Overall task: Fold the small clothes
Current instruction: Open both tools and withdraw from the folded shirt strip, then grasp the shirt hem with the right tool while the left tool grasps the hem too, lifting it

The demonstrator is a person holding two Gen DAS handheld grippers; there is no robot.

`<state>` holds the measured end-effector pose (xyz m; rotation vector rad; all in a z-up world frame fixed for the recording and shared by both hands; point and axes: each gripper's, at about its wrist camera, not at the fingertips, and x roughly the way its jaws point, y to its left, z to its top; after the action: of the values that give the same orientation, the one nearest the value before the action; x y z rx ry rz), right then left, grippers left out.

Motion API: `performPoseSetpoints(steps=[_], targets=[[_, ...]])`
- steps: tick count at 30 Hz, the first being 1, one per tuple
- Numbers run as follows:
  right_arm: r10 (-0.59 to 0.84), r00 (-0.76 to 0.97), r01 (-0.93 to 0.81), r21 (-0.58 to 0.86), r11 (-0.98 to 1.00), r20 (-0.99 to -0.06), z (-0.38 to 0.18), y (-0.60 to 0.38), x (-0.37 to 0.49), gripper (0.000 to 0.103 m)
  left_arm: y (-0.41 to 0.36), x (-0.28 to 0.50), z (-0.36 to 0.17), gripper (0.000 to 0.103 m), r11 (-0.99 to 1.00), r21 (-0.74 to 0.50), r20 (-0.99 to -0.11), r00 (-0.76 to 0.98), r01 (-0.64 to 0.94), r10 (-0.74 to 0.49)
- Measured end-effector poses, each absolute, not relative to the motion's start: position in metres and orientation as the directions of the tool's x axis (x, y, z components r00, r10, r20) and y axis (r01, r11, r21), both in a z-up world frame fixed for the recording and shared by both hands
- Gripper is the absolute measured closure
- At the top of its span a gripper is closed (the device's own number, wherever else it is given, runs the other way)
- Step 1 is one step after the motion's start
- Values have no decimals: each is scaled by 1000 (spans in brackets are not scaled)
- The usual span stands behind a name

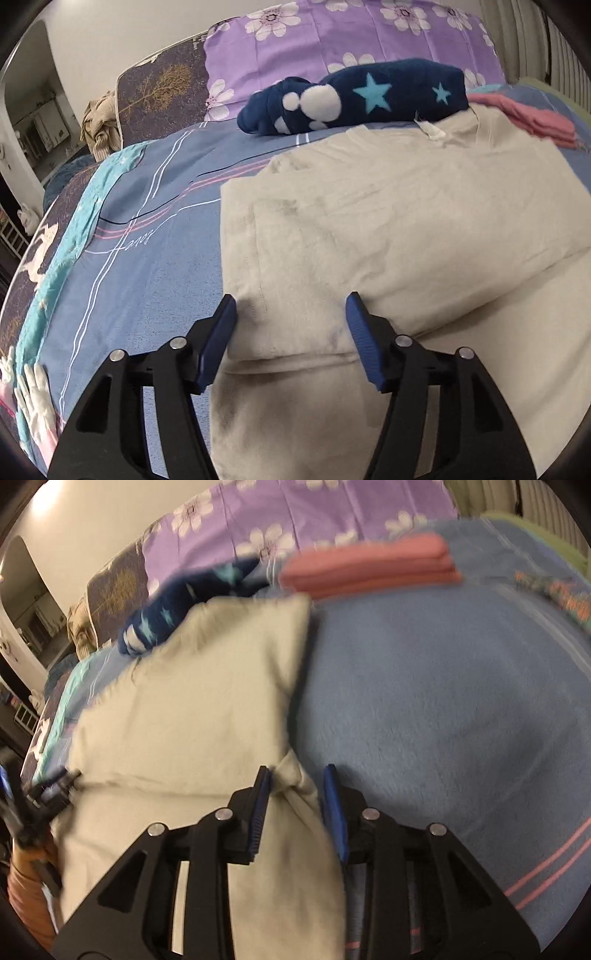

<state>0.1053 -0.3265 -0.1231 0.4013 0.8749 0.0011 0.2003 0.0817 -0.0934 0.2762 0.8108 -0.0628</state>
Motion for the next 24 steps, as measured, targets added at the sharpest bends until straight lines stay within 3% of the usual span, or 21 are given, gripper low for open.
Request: performPoseSetpoints(steps=[5,8,11,16,24], targets=[[159,641,144,321,936,-751,-116,-327,88,72,113,196,-86,31,992,75,-751,660,102,-11],[195,647,104,339,935,-737,-114,-330,63,59,133,173,-86,26,995,-18,-757,649,100,-79],[235,647,77,369,926,-725,-117,-332,38,56,150,149,-98,25,977,-155,-796,566,150,-213],[284,661,61,428,902,-694,-121,-335,16,53,162,100,-98,25,938,-210,-781,530,274,-330],[333,661,42,477,878,-672,-120,-332,-18,53,164,41,-103,25,925,-180,-769,539,334,-344]])
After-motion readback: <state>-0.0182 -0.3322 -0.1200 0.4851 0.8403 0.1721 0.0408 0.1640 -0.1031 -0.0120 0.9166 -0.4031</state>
